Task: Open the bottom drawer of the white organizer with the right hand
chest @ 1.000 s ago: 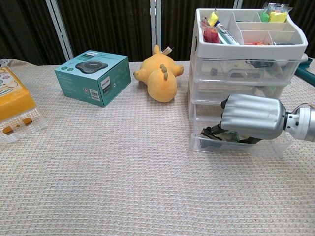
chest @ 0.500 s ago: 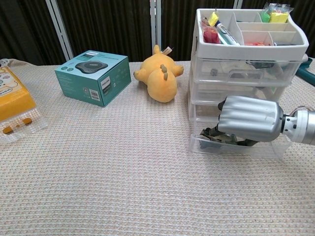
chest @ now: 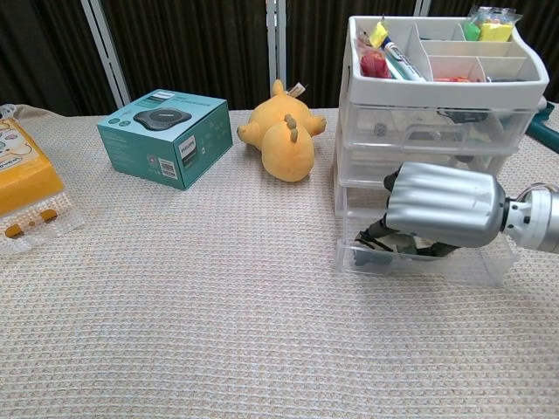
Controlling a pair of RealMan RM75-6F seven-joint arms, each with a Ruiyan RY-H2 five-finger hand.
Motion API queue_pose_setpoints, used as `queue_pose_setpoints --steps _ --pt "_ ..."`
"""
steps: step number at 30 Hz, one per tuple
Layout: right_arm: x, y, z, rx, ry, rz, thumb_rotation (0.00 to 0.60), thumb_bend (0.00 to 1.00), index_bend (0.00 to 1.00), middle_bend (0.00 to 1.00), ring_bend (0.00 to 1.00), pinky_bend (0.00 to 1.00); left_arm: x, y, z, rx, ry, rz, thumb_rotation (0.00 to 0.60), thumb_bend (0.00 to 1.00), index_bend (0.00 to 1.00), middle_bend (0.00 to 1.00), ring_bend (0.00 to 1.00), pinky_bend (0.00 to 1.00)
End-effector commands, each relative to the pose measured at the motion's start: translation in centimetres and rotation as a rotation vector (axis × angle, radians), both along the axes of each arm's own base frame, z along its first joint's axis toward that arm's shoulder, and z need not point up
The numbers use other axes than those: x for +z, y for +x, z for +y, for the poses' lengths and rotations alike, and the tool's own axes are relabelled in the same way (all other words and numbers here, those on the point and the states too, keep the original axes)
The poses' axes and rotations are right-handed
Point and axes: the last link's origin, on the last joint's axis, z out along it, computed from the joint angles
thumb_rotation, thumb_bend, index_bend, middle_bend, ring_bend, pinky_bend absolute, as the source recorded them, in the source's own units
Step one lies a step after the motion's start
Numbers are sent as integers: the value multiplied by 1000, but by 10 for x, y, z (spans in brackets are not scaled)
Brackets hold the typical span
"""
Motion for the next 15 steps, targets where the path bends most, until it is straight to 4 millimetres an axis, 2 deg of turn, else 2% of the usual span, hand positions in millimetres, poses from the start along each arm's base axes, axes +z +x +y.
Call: queue_pose_setpoints --steps 1,15 --pt "2 1 -1 7 -6 -2 600 87 726 983 922 645 0 0 0 0 0 0 600 158 0 0 0 0" --pt "17 9 -7 43 -65 -48 600 86 725 984 922 645 3 1 -4 -15 8 -13 600 158 0 0 0 0"
